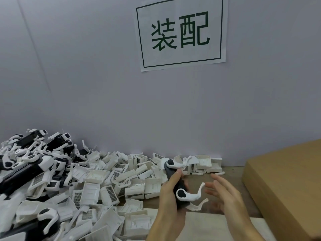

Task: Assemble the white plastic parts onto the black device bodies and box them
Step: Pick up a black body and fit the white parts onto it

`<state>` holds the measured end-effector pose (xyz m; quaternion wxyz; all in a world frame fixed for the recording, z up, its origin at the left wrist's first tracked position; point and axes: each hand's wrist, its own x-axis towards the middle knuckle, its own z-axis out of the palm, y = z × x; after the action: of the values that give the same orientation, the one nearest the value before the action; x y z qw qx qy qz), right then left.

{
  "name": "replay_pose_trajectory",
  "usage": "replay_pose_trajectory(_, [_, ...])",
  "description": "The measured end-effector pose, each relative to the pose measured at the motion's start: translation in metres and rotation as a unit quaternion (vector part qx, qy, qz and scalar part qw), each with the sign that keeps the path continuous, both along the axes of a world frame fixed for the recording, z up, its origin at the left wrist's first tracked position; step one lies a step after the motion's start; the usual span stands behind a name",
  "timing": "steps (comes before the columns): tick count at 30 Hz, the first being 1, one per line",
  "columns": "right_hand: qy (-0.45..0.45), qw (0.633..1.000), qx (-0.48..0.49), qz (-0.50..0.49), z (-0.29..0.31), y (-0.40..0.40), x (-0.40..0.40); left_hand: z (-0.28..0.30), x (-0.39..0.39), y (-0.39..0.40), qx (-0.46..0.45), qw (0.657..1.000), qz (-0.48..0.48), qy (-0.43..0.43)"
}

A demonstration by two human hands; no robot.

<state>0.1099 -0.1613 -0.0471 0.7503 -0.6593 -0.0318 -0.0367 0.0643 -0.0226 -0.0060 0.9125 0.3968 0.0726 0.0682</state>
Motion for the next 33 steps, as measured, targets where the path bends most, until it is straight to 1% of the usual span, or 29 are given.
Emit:
replay_pose_trajectory(1, [0.001, 1.0, -0.001, 0.002, 0.0, 0.0, 0.0, 0.001, 0.0, -0.001, -0.001, 1.0, -0.008, -0.003])
replay_pose_trajectory(3, [0.004, 1.0, -0.014, 0.016, 0.002, -0.001, -0.002, -0.001, 0.002, 0.001, -0.034, 0.999, -0.005, 0.012])
replay_pose_trajectory(5, [0.011, 0.998, -0.034, 0.048, 0.004, -0.001, -0.005, -0.004, 0.003, 0.004, -0.077, 0.997, -0.004, 0.014])
replay_pose_trajectory(7, [0.02, 0.992, -0.075, 0.095, 0.006, 0.001, -0.008, -0.006, 0.004, 0.008, -0.107, 0.994, 0.005, 0.013])
replay_pose_trajectory(9, [0.03, 0.979, -0.123, 0.162, 0.007, 0.003, -0.01, -0.008, 0.005, 0.009, -0.093, 0.996, 0.008, 0.009])
replay_pose_trajectory(11, [0.025, 0.962, -0.149, 0.229, 0.008, 0.004, -0.012, -0.009, 0.005, 0.009, -0.062, 0.998, 0.001, 0.006])
replay_pose_trajectory(16, [0.042, 0.938, -0.086, 0.333, 0.011, 0.007, -0.022, -0.008, 0.004, 0.009, 0.009, 1.0, 0.009, 0.016])
replay_pose_trajectory(18, [0.046, 0.941, -0.081, 0.326, 0.012, 0.013, -0.026, -0.008, 0.005, 0.006, 0.031, 0.999, 0.017, 0.038])
replay_pose_trajectory(20, [0.05, 0.952, -0.084, 0.291, 0.01, 0.02, -0.025, -0.007, 0.006, 0.003, 0.043, 0.997, 0.026, 0.051])
replay_pose_trajectory(24, [0.062, 0.965, -0.076, 0.243, 0.007, 0.029, -0.022, -0.007, 0.004, 0.0, 0.06, 0.996, 0.044, 0.042])
replay_pose_trajectory(28, [0.077, 0.963, -0.023, 0.256, 0.006, 0.032, -0.02, -0.008, 0.003, -0.002, 0.062, 0.996, 0.06, 0.033])
replay_pose_trajectory(33, [0.073, 0.961, -0.027, 0.265, 0.003, 0.032, -0.018, -0.008, 0.002, -0.001, 0.059, 0.996, 0.059, 0.032])
